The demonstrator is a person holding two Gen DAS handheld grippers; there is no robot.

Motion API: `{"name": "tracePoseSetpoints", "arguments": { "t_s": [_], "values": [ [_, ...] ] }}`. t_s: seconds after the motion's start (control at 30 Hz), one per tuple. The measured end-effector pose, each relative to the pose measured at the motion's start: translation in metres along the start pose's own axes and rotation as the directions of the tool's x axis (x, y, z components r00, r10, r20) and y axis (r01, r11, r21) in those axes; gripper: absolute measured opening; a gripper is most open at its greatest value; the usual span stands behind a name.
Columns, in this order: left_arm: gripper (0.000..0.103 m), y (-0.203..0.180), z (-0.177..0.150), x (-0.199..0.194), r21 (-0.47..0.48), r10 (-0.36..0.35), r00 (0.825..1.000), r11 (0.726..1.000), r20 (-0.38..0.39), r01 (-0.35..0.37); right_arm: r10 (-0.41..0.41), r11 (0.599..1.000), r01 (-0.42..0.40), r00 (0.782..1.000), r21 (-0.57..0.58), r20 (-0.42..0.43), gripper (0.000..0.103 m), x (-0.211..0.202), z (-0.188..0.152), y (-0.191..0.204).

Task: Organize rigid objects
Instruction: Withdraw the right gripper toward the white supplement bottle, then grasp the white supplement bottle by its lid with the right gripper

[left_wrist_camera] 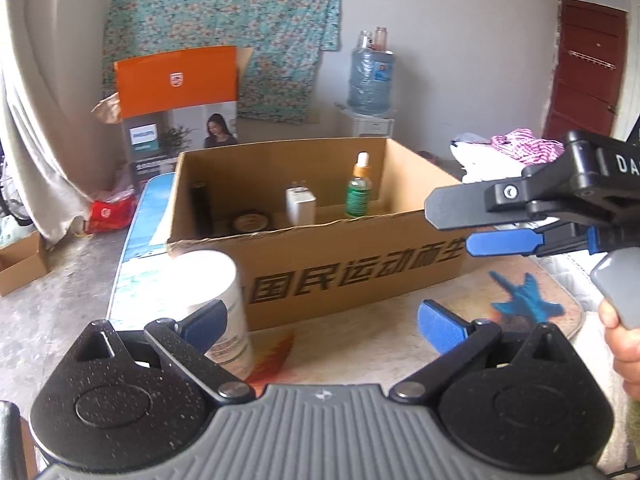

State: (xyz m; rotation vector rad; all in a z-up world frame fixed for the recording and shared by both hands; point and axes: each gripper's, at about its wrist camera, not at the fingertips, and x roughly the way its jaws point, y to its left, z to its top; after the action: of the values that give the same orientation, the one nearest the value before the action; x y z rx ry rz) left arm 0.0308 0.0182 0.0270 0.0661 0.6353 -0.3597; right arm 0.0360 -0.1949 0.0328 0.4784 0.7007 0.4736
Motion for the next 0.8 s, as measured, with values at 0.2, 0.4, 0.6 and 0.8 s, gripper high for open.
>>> {"name": "tracePoseSetpoints", "arguments": {
  "t_s": [0.2, 0.4, 0.6, 0.8],
  "values": [
    [0.102, 0.012, -0.005, 0.009, -0.017, 0.092, 0.996, 0.996, 0.015, -0.091, 0.034, 0.999, -0.033, 0.998, 0.002, -0.055, 0.102, 0.024, 0.002, 0.006],
    [0.102, 0.030, -0.008, 0.027, -0.090, 0.127, 0.992, 0.988, -0.025, -0.129, 0.091, 0.996, -0.091, 0.989, 0.007, -0.113, 0.101, 0.055, 0.009, 0.015],
    [0.095, 0.047, -0.004, 0.039, -0.145, 0.132, 0.991, 0.980, -0.029, -0.135, 0.155, 0.988, -0.150, 0.973, 0.039, -0.169, 0.097, 0.092, 0.014, 0.028],
    [0.073, 0.061, -0.002, 0.047, -0.181, 0.118, 0.992, 0.976, -0.041, -0.124, 0.186, 0.981, -0.170, 0.961, 0.091, -0.206, 0.086, 0.125, 0.012, 0.035]
  ]
}}
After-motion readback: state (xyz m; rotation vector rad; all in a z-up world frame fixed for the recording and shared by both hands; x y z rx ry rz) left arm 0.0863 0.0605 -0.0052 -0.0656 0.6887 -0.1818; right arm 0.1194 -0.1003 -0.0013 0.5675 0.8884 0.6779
